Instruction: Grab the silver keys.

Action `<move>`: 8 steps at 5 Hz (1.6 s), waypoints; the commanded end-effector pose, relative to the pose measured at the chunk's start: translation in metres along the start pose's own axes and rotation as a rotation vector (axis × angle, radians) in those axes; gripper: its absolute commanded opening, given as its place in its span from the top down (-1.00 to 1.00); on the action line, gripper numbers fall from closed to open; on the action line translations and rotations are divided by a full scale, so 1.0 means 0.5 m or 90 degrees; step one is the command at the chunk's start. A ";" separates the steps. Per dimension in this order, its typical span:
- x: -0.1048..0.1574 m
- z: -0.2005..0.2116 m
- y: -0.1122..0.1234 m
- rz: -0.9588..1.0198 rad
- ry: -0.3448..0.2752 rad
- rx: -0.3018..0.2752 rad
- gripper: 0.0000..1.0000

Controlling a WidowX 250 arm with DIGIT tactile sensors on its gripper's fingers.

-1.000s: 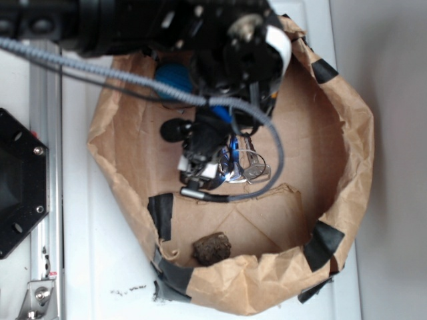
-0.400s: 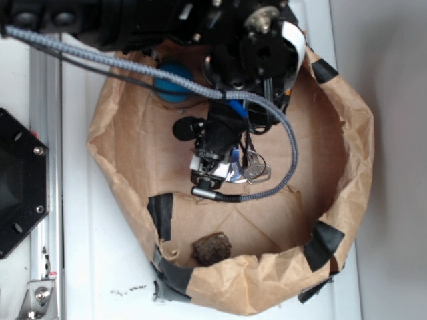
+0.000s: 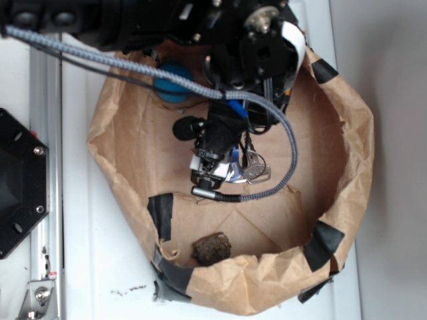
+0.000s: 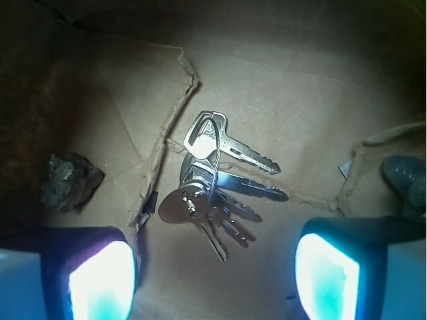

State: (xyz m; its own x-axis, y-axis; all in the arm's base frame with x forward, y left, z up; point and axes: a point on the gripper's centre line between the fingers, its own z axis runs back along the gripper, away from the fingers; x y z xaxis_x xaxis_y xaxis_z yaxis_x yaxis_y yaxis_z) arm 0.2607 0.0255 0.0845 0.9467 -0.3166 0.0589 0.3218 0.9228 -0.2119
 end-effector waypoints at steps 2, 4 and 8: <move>0.078 -0.025 0.032 0.029 -0.041 0.001 -1.00; 0.076 -0.038 0.027 -0.001 -0.031 0.007 -1.00; 0.054 -0.035 0.015 -0.016 -0.033 0.012 -1.00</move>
State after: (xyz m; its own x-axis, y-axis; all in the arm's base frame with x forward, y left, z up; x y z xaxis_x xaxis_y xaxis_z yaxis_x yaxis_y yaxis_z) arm 0.2829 0.0274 0.0480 0.9504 -0.3058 0.0559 0.3104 0.9227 -0.2288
